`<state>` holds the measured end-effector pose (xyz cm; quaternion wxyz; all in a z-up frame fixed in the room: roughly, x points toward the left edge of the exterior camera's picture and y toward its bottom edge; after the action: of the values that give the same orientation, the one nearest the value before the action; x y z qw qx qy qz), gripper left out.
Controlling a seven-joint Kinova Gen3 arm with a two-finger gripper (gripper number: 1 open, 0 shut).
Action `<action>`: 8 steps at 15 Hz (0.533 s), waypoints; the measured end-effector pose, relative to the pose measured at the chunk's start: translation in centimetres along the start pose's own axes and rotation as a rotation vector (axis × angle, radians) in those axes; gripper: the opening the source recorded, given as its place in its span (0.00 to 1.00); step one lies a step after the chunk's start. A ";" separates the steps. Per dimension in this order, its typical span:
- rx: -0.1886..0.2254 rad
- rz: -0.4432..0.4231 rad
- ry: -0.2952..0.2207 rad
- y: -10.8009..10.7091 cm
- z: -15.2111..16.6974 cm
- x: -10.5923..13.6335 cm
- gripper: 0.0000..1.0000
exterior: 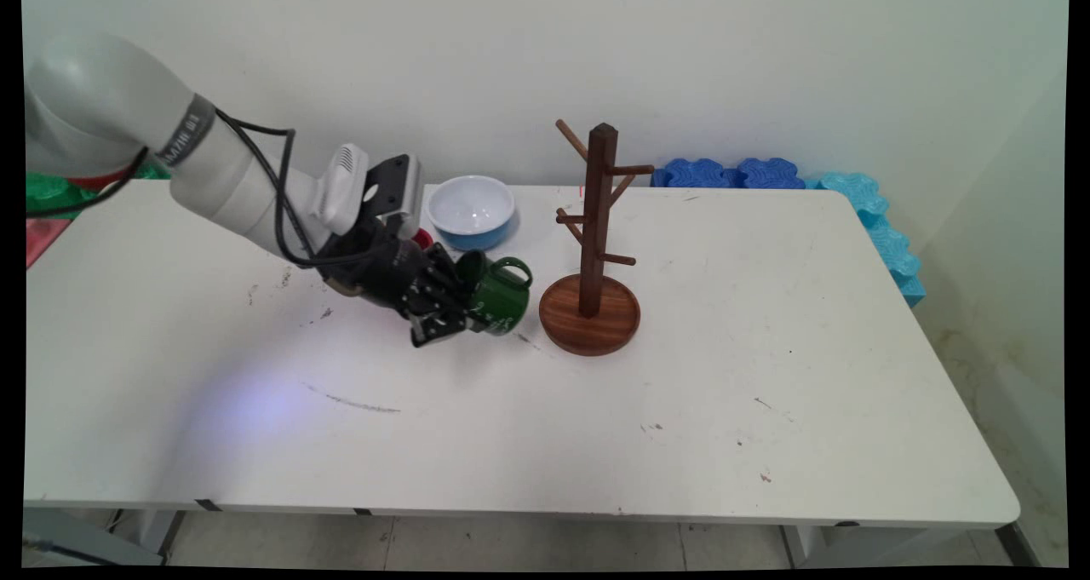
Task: Place the picked object on the table
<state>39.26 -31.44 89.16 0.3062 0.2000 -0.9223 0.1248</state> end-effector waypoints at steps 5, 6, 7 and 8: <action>-0.011 0.065 -0.071 -1.1 -1.4 -1.1 0.00; -0.013 0.081 -0.089 -1.3 -1.7 -1.4 0.00; -0.015 0.095 -0.105 -1.4 -2.0 -1.6 0.00; -0.017 0.112 -0.123 -1.6 -2.3 -1.9 0.00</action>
<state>42.54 -31.47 89.99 0.2433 0.1528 -0.9501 0.1215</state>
